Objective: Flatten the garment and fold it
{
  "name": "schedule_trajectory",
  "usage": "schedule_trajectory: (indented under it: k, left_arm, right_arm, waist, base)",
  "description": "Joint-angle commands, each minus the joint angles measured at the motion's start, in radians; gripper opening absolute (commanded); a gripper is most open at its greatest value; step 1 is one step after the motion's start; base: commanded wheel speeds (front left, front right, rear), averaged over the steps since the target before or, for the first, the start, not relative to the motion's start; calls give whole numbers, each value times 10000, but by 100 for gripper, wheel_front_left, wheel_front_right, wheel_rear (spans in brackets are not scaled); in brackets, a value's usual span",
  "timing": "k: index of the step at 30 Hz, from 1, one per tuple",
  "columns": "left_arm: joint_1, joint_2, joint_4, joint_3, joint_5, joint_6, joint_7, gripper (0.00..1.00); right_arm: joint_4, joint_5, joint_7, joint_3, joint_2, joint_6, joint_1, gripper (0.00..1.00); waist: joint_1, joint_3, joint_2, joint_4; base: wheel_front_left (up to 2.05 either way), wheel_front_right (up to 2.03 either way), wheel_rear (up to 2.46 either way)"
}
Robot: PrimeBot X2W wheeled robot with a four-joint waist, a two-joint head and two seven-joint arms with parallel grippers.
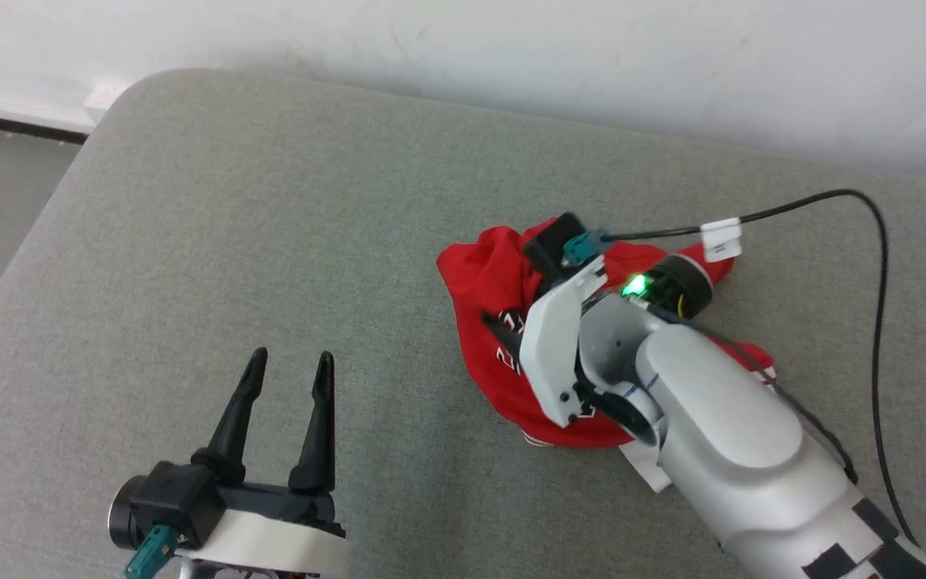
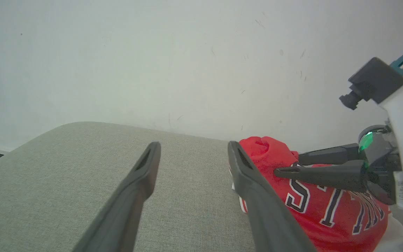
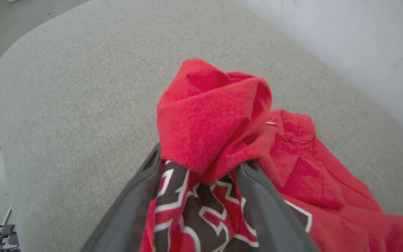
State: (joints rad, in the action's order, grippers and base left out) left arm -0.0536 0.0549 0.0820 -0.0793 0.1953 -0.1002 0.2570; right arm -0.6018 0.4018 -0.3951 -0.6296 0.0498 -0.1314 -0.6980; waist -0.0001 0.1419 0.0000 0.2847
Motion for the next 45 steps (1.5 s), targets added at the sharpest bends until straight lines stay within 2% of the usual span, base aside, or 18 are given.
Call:
schedule_trajectory:
  k: [1,4,7,14,17,20,25,32,33,34,35,36,41,45]
  left_arm:
    - [-77,-46,-12,-16,23,78,47,100]
    - [-257,-46,24,-26,-61,106,47,100]
    - [-418,-46,125,-23,-121,153,47,100]
    - [-515,-47,469,22,-226,163,47,100]
    - [-479,-47,565,134,-258,133,47,100]
    - [-369,-47,538,149,-281,63,47,100]
    - [-97,-47,476,124,-265,-33,47,100]
    - [108,-47,381,342,-340,-140,47,100]
    - [113,-47,371,376,-349,-153,47,100]
    - [119,-47,363,406,-354,-165,47,100]
    - [123,-47,356,436,-355,-175,47,100]
    - [123,-47,349,464,-361,-183,47,100]
    - [101,-47,330,524,-323,-200,47,100]
    - [-4,-47,363,583,-286,-158,47,100]
  right_arm:
    - [25,-12,153,159,6,7,-144,100]
    - [321,-214,394,957,82,7,-38,100]
    - [1100,-619,269,2026,595,7,419,100]
    - [4616,-1982,-1267,4821,1540,7,3132,100]
    - [6095,-2275,-2192,5660,1307,7,4570,100]
    - [6958,-2568,-2826,6120,1108,7,5650,100]
    - [7147,-2999,-2980,6618,825,7,6377,100]
    - [5898,-3312,-2811,6795,414,7,6133,100]
    - [5693,-3302,-2876,6800,367,7,6076,80]
    - [5508,-3298,-2951,6766,336,7,6015,35]
    - [5362,-3347,-3004,6716,330,7,5948,6]
    - [5260,-3380,-3006,6683,327,7,5875,0]
    - [5276,-3366,-2788,6492,321,7,5562,0]
    - [6072,-3112,-2652,6230,485,7,5191,0]
  waist:
    - [1,-183,0,-122]
    - [1,-418,0,-273]
    - [1,-553,0,-420]
    - [1,-312,0,-617]
    - [1,-82,0,-695]
    - [1,105,0,-661]
    - [1,427,0,-453]
    - [1,711,0,-161]
    - [1,720,0,-144]
    - [1,724,0,-135]
    - [1,721,0,-136]
    - [1,714,0,-151]
    - [1,500,0,-393]
    - [1,211,0,-787]
  base:
    - [0,0,0]
    - [0,0,0]
    - [0,0,0]
    - [0,0,0]
    - [0,0,0]
    - [0,0,0]
    - [0,0,0]
    - [0,0,0]
    - [0,0,0]
    - [0,0,0]
    - [0,0,0]
    - [0,0,0]
    - [0,0,0]
    - [0,0,0]
